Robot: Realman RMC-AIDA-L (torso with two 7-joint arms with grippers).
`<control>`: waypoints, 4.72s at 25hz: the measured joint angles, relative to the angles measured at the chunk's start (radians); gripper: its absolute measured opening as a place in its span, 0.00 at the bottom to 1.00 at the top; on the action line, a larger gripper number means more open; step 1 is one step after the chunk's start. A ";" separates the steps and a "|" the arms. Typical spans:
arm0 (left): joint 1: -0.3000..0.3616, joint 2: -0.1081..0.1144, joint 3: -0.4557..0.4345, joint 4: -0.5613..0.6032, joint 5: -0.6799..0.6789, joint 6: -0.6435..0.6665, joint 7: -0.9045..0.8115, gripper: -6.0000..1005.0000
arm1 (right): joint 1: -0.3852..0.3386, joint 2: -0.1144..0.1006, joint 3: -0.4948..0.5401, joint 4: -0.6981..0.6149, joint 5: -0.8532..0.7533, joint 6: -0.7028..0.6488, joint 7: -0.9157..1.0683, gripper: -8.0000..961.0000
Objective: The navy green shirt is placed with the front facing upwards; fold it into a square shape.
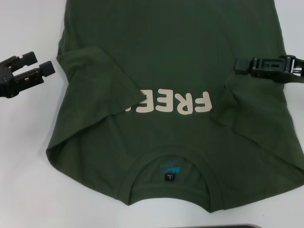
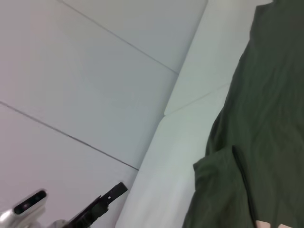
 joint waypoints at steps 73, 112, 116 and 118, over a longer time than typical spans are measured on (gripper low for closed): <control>0.021 0.084 0.022 0.094 0.369 0.090 -0.813 0.84 | -0.173 0.076 0.073 -0.197 0.122 -0.252 -0.437 0.98; -0.016 0.059 0.122 -0.011 0.444 -0.008 -0.903 0.84 | -0.163 0.064 0.083 -0.197 0.123 -0.250 -0.434 0.99; -0.019 0.060 0.123 -0.020 0.446 -0.010 -0.901 0.84 | -0.164 0.064 0.082 -0.197 0.124 -0.250 -0.434 0.99; -0.019 0.059 0.123 -0.023 0.446 -0.010 -0.900 0.84 | -0.166 0.064 0.082 -0.197 0.124 -0.251 -0.433 0.99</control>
